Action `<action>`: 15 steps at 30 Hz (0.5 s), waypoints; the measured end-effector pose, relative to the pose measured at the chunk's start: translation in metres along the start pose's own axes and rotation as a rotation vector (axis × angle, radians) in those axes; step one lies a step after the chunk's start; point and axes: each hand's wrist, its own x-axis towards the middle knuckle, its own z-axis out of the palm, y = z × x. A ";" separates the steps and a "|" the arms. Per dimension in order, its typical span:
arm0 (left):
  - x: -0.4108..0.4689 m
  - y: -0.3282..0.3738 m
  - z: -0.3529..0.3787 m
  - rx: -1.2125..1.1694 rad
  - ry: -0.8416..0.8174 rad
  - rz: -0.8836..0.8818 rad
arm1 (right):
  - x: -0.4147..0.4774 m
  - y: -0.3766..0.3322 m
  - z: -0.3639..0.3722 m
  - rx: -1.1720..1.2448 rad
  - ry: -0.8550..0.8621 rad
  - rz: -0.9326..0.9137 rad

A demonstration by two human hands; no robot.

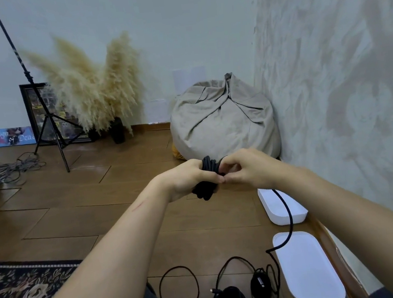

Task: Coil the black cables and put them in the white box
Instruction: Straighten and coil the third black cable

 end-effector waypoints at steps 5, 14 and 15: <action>-0.001 0.005 0.002 0.068 0.045 0.057 | 0.002 0.005 0.002 0.075 -0.013 0.057; 0.009 0.006 0.015 0.116 0.114 0.150 | -0.006 0.014 -0.001 0.544 -0.307 0.229; 0.010 0.005 0.017 0.112 0.127 0.154 | -0.006 0.015 -0.001 0.557 -0.319 0.230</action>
